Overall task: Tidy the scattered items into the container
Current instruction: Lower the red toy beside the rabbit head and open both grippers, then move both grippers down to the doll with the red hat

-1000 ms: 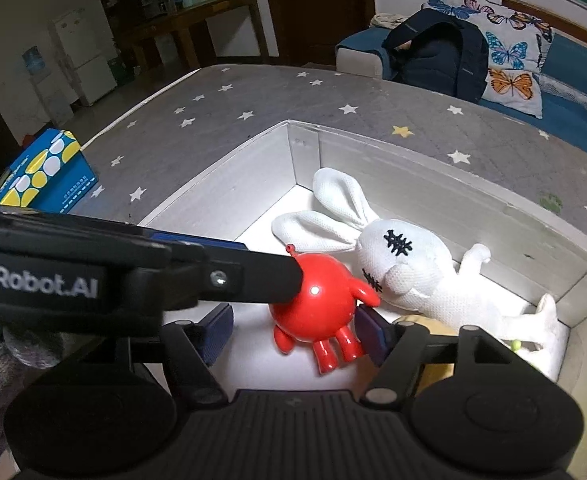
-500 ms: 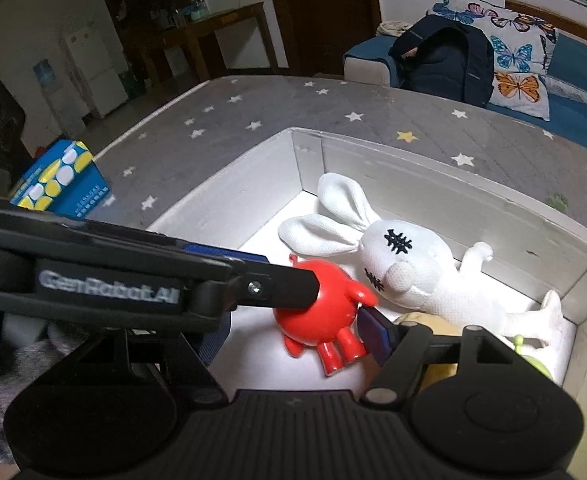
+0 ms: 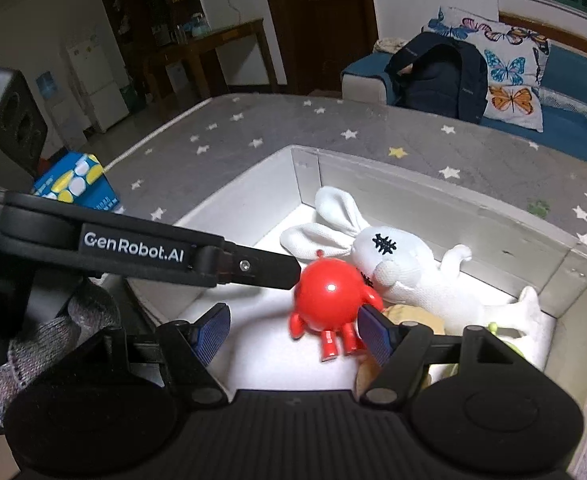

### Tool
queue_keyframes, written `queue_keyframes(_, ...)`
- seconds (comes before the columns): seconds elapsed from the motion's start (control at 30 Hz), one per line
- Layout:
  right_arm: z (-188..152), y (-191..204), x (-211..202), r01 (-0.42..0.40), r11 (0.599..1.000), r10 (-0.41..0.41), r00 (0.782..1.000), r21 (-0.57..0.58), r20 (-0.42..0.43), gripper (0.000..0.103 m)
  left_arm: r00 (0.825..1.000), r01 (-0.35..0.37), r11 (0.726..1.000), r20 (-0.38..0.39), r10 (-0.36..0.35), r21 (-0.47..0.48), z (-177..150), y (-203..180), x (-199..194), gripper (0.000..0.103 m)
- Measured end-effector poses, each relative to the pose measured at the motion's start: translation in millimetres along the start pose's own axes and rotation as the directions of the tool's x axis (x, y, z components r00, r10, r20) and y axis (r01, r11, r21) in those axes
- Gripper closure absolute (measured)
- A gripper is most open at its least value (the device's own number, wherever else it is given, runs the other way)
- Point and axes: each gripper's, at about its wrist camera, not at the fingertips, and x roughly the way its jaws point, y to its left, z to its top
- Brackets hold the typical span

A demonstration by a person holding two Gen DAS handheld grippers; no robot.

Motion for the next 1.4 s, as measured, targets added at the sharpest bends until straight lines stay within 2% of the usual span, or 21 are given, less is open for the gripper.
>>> queue_keyframes(0.33, -29, 26, -50, 0.043, 0.999, -0.04, 0.989, -0.015, 0.141, 0.03, 0.996, 0.046, 0.998, 0.078, -0.043, -0.045, -21, 7, -47, 0.064)
queue_keyframes(0.53, -56, 45, -71, 0.078, 0.997, -0.072, 0.977, -0.022, 0.202, 0.026, 0.992, 0.055, 0.997, 0.118, -0.05, -0.044, -44, 9, -71, 0.064)
queue_keyframes(0.73, -91, 56, -76, 0.11, 0.994, -0.106, 0.972, -0.009, 0.208, 0.025, 0.987, 0.062, 0.996, 0.149, -0.051, -0.067, -70, 15, -89, 0.064)
queue_keyframes(0.97, -109, 57, -77, 0.132, 0.991, -0.133, 0.969, 0.022, 0.208, 0.025, 0.984, 0.099, 0.991, 0.154, -0.084, -0.087, -91, 18, -97, 0.064)
queue_keyframes(1.2, -120, 43, -72, 0.102, 0.985, -0.132, 0.967, 0.143, 0.219, 0.026, 0.987, 0.125, 0.987, 0.113, -0.113, -0.103, -103, 18, -83, 0.064)
queue_keyframes(1.4, -125, 34, -66, 0.062, 0.975, -0.109, 0.971, 0.214, 0.214, 0.026, 0.986, 0.137, 0.982, 0.109, -0.124, -0.13, -104, 24, -71, 0.064)
